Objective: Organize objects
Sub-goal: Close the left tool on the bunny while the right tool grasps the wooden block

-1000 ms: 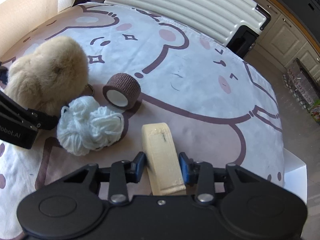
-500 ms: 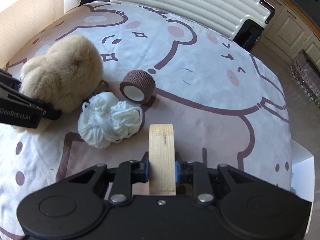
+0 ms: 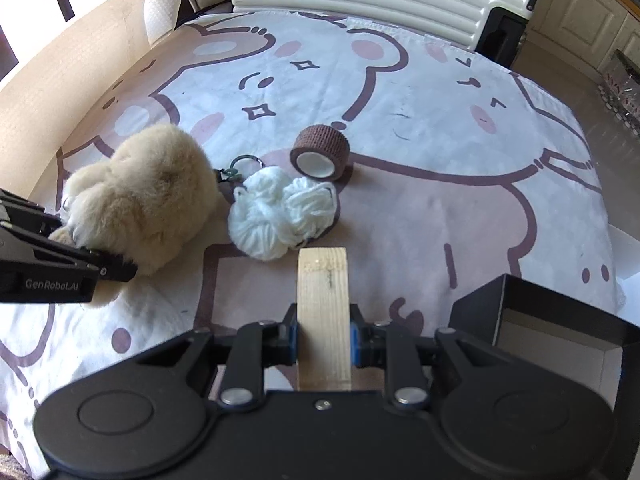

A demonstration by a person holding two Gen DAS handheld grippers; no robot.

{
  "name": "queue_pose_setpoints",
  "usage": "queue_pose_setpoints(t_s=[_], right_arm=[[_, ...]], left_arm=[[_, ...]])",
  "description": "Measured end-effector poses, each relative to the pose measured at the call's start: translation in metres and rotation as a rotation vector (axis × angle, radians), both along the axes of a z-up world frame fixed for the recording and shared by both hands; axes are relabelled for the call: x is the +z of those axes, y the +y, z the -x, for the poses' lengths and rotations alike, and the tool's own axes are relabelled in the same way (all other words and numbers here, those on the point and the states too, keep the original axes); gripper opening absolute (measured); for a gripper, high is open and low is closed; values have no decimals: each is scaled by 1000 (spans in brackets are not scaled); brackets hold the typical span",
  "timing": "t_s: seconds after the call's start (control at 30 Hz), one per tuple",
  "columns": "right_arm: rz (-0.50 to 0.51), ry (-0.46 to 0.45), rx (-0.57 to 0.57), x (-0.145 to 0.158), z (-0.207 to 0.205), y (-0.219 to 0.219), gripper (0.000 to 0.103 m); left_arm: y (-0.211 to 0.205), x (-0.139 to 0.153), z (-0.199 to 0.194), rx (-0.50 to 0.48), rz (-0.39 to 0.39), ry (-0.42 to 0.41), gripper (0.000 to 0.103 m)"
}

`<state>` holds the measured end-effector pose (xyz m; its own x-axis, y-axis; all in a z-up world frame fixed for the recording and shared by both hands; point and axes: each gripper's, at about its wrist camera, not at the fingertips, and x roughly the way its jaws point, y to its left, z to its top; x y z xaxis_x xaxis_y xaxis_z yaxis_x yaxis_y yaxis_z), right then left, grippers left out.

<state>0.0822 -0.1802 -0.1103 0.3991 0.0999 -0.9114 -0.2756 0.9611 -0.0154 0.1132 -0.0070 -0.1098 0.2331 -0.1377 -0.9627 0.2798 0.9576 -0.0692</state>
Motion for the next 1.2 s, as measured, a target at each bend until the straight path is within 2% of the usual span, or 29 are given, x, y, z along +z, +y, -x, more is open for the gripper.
queue_pose_setpoints(t_s=[0.07, 0.1, 0.23, 0.27, 0.47, 0.7, 0.9, 1.0, 1.07, 1.13, 1.2], right_arm=[[-13, 15, 3, -1, 2, 3, 24], [-20, 21, 6, -1, 3, 4, 24], [-34, 31, 14, -2, 5, 7, 24], [-37, 34, 15, -2, 5, 7, 24], [-52, 51, 30, -5, 6, 6, 24], [-78, 75, 22, -10, 3, 0, 24], [-89, 82, 24, -12, 1, -1, 24], [-89, 86, 27, -14, 0, -1, 24], [-87, 89, 28, -16, 0, 0, 24], [-88, 92, 25, -16, 0, 0, 24], [-92, 93, 24, -17, -1, 0, 24]], left_arm=[[4, 2, 5, -1, 4, 2, 45], [6, 4, 6, 3, 10, -4, 48], [11, 14, 9, 22, 30, -41, 84], [10, 18, 9, 19, 22, -61, 84], [7, 22, -3, 34, 7, -108, 84], [7, 8, -23, 70, 48, -69, 88], [-5, -5, -28, 14, 1, -71, 90], [-7, -8, -29, -16, 2, -62, 83], [-9, -10, -29, -39, 18, -47, 69], [-11, -9, -27, -57, 31, -36, 59], [-13, -7, -26, -65, 28, -36, 55]])
